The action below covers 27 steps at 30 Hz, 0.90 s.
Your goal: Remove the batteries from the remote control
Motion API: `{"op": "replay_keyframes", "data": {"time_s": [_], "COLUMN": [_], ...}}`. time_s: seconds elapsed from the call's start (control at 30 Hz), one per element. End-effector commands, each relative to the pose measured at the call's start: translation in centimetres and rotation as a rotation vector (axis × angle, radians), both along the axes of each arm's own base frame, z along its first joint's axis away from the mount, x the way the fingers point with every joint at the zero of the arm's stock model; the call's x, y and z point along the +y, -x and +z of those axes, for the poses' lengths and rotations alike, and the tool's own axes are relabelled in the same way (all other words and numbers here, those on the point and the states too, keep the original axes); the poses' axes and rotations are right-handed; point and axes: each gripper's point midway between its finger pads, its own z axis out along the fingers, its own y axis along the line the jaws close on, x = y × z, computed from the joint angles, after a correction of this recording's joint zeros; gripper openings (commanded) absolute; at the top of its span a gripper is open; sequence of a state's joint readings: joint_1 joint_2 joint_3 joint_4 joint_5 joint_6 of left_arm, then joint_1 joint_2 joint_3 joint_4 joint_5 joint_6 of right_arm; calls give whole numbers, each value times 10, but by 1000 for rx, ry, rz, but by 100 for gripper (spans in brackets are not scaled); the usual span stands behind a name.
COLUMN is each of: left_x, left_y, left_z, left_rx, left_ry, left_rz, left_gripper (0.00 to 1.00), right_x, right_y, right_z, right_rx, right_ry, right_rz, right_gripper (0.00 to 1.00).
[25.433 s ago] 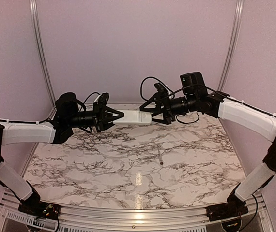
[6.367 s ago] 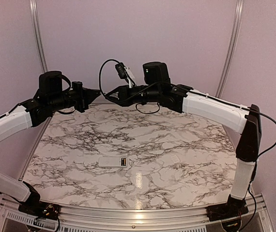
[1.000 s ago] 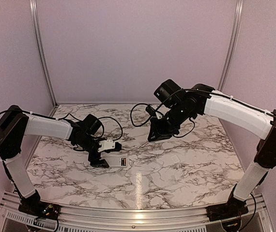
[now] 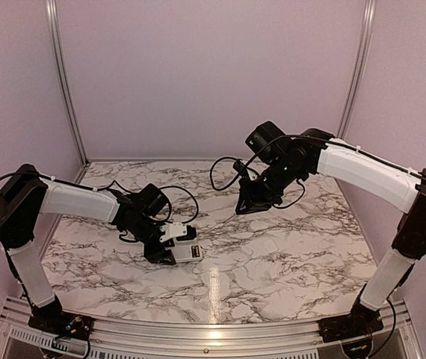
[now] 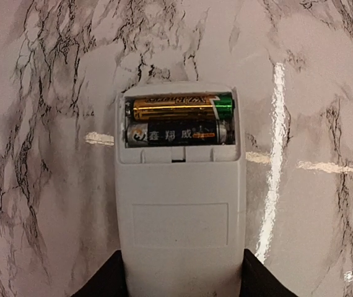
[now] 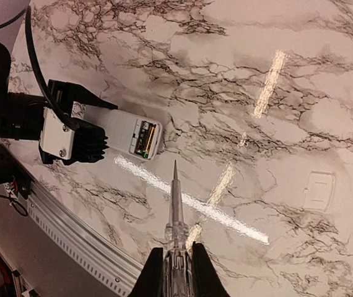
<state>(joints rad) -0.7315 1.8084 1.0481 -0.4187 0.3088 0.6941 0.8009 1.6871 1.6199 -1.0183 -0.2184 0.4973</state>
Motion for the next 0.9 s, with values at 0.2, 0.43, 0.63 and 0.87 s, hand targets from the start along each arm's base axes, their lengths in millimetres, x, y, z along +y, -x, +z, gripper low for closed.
{"op": "replay_keyframes", "data": {"time_s": [0.2,0.43,0.63,0.87], "left_x": [-24,-28,-27,-23], "left_y": [31,34,36,37], "left_z": [11,6,15,31], "left_rx": [33,27,-4,-37], "left_ry": [98,124,209,329], "left_rz": [145,190,213,274], "left_gripper": [51,55,76,97], "right_x": [-5,-4,-7,-7], "right_y": [8,16,18,18], "right_z": [-4,-11,-12,-8], "right_rx": [38,74,73,56], "right_ry": [-19,-33,-36,-51], "right_rz": [20,25,21,22], "right_gripper": [0,0,0,0]}}
